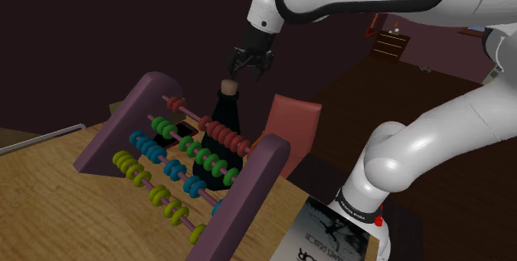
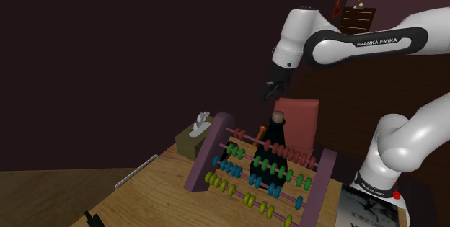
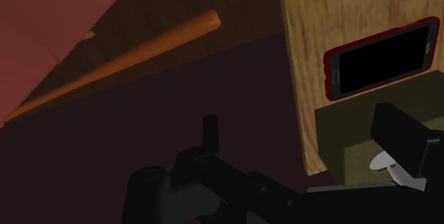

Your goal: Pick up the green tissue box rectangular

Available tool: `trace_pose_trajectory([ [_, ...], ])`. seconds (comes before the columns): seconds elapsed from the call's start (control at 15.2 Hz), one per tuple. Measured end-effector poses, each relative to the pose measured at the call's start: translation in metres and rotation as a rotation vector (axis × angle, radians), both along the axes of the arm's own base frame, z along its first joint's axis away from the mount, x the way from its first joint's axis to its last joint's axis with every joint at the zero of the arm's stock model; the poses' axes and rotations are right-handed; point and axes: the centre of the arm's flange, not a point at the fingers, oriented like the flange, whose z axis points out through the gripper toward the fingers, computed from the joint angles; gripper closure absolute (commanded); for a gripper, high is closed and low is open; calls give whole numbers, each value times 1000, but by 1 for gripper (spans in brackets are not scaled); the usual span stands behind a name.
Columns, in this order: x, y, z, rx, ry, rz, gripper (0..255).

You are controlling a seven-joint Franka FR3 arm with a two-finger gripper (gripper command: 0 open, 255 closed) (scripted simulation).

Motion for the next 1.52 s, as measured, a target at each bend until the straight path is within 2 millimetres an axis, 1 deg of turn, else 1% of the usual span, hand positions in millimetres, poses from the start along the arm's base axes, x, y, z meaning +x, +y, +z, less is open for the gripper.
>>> trace_pose_trajectory([
  [0.2, 20, 29, -10, 34, -12, -39, 0],
  [0.26, 24, 37, -12, 46, -17, -53, 0],
  [0.46, 48, 64, -16, 79, -31, -92, 0],
  [0.53, 52, 74, -19, 91, -35, -105, 0],
  [0.59, 60, 83, -18, 102, -39, -118, 0],
  [0.66, 71, 91, -18, 114, -44, -131, 0],
  [0.79, 87, 109, -26, 137, -52, -157, 0],
  [0.92, 102, 126, -28, 160, -61, -183, 0],
  [0.99, 111, 134, -25, 171, -65, -196, 0],
  [1.06, 121, 143, -27, 183, -70, -209, 0],
  [1.32, 155, 174, -30, 229, -86, -262, 0],
  [1.39, 160, 178, -30, 237, -89, -271, 0],
  [1.52, 166, 181, -38, 243, -92, -279, 0],
])
